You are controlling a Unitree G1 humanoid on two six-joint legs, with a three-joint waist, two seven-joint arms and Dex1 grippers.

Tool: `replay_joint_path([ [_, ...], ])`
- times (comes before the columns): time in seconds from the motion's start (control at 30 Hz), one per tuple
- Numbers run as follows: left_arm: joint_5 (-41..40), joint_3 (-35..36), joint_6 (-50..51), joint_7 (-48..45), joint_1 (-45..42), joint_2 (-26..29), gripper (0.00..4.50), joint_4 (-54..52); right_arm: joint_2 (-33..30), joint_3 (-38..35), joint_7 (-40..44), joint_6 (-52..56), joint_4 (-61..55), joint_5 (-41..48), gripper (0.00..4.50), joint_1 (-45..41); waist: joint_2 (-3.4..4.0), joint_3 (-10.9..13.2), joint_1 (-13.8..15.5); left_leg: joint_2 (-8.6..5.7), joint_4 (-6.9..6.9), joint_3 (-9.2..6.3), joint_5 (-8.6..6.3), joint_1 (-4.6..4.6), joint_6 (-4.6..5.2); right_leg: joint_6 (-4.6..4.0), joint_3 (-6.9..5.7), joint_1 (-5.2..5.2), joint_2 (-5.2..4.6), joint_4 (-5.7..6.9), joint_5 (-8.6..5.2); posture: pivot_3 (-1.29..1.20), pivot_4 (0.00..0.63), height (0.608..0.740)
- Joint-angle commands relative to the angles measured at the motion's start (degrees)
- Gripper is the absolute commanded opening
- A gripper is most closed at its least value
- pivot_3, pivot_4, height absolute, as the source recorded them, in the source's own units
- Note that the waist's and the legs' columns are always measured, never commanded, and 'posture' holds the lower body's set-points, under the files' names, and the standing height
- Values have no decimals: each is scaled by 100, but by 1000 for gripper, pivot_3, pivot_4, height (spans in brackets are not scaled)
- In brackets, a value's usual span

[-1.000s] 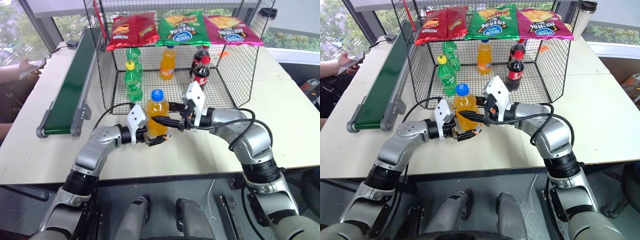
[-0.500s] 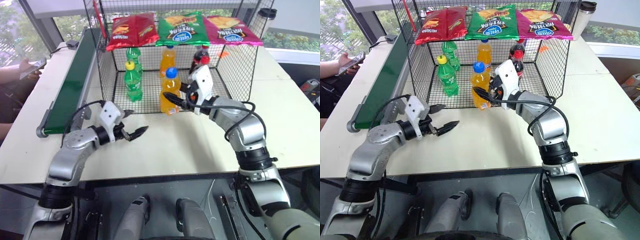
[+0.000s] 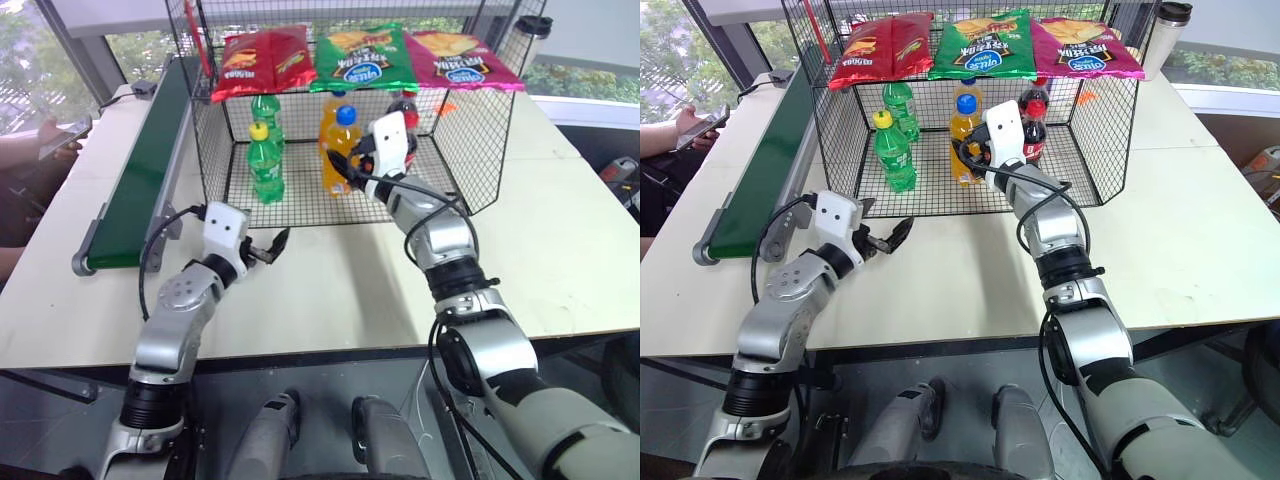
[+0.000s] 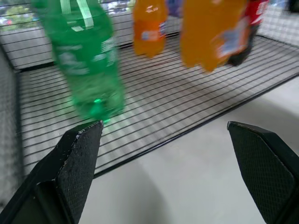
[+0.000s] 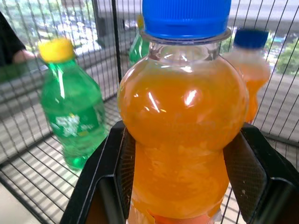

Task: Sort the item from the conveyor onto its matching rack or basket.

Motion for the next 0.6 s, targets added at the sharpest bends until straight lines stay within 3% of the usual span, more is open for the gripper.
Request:
replay_joint_path([
  [0.03,83,-37,-55,91,-87,-15,4435,-206,51,-157,48,-780,553,-102,2098,-475,0,0,-8,1,-1,0,0,0,0,0,0,0,1,0,0,0,150,739],
  [0.3,85,12,-45,128,-158,36,4435,-171,133,-300,138,-1549,1937,-177,2098,-898,1,0,-21,3,-2,-1,1,2,0,0,3,0,6,2,0,0,150,739],
  [0.33,80,23,-43,123,-165,46,4500,-167,140,-313,140,-1598,2009,-188,3132,-924,1,0,-22,3,-1,-1,2,2,0,0,4,0,7,2,0,0,150,739],
  [0.43,76,31,-39,111,-162,74,4500,-170,152,-334,103,-1715,2138,-247,4462,-972,1,0,-24,4,-2,-1,2,4,-1,-1,5,0,9,3,0,0,150,739],
  [0.6,68,10,-30,101,-107,97,4500,-223,96,-342,231,-1729,1942,-260,4462,-918,2,0,-20,5,-2,-3,1,10,-1,-2,7,5,11,4,0,0,150,739],
])
